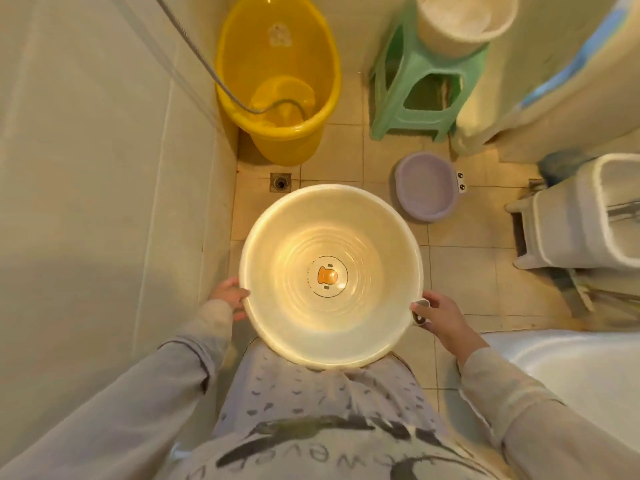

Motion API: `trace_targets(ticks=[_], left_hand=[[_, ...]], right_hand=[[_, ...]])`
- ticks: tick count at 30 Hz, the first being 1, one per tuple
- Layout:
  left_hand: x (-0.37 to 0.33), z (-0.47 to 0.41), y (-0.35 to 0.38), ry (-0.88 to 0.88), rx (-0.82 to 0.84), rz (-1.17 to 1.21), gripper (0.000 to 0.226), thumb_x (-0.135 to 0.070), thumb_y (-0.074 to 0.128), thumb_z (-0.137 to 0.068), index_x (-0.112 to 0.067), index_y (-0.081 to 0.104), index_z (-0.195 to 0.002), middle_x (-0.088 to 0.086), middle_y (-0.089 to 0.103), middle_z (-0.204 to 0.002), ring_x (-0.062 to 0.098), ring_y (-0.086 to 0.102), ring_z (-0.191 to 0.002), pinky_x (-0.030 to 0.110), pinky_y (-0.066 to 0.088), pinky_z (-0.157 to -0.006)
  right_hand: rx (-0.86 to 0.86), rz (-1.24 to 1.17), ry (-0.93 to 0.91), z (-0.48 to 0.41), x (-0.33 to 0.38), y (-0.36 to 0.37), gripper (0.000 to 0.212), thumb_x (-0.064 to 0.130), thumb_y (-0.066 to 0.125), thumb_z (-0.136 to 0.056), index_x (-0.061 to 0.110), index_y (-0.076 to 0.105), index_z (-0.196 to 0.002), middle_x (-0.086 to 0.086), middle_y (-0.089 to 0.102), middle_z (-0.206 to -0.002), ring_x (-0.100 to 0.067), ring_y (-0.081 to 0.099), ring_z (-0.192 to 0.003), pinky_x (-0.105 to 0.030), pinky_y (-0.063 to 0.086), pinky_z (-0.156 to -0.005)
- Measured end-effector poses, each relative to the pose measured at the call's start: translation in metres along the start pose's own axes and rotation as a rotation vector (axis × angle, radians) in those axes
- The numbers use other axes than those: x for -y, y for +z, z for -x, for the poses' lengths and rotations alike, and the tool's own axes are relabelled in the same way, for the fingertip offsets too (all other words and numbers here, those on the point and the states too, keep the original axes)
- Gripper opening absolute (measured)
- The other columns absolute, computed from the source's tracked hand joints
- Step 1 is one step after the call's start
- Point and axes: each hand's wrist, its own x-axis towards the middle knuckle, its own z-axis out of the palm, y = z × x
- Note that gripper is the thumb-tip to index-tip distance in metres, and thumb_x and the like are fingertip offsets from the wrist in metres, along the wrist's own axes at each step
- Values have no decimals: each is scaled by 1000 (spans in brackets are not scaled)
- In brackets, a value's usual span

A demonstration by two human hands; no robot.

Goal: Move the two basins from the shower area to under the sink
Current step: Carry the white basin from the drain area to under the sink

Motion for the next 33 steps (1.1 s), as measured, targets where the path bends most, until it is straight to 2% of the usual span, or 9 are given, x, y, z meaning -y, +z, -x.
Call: trace_targets(ticks=[3,5,10,14,17,20,24,27,33], left_hand=[[-6,1,9,38,54,29,54,4,44,-91,-11,40,-142,21,53,-137,36,52,-124,48,44,-97],[-12,0,14,54,89,13,52,3,44,-91,-11,41,-141,18,57,-128,30,57,-110,44,46,-93],[-41,-6,28,92,203,-139,47,2,51,-87,-10,50,-132,11,60,-106,26,59,-90,38,48,-88],[-69,-6,47,161,301,-369,42,-2,55,-86,-12,55,-127,1,61,-84,17,58,-76,35,52,-79],[-84,6,67,245,348,-498,41,-5,57,-85,-17,56,-124,-1,60,-82,18,58,-77,29,51,-62],[-87,21,93,307,424,-617,42,-5,57,-84,-22,56,-122,4,62,-91,18,58,-75,29,50,-59],[-64,46,134,367,570,-888,41,-2,53,-85,-13,55,-124,7,58,-88,24,56,-81,35,51,-72],[-33,71,162,404,659,-1073,33,1,53,-84,-13,57,-113,10,56,-88,27,54,-89,35,50,-71],[50,130,204,465,839,-1350,23,1,55,-82,-14,61,-97,6,58,-78,20,55,-69,30,50,-60]], right_hand=[[-55,-107,-28,15,-12,-5,28,-2,56,-87,6,62,-113,-9,64,-97,-25,59,-90,-41,52,-83],[-99,-186,-22,27,-21,-7,24,-2,55,-87,13,65,-103,-9,65,-97,-25,60,-90,-40,53,-83],[-230,-427,1,61,-53,-4,27,0,58,-86,24,66,-92,-1,70,-89,-18,64,-82,-28,52,-67],[-388,-651,8,94,-91,19,26,0,61,-84,23,66,-97,3,70,-80,-14,64,-74,-26,52,-62],[-482,-816,-6,120,-121,46,29,0,61,-84,20,67,-104,3,71,-80,-14,64,-72,-25,51,-61],[-604,-962,8,148,-155,76,28,0,60,-85,13,66,-108,3,70,-75,-14,63,-70,-25,51,-63],[-767,-1181,56,190,-199,120,31,0,58,-86,16,63,-112,2,67,-78,-13,60,-70,-27,49,-63],[-890,-1337,107,225,-234,154,33,-2,57,-87,15,59,-115,-3,66,-86,-17,59,-76,-31,47,-70],[-1083,-1579,148,290,-299,216,31,-2,56,-87,9,60,-116,-6,67,-86,-20,58,-79,-29,48,-70]])
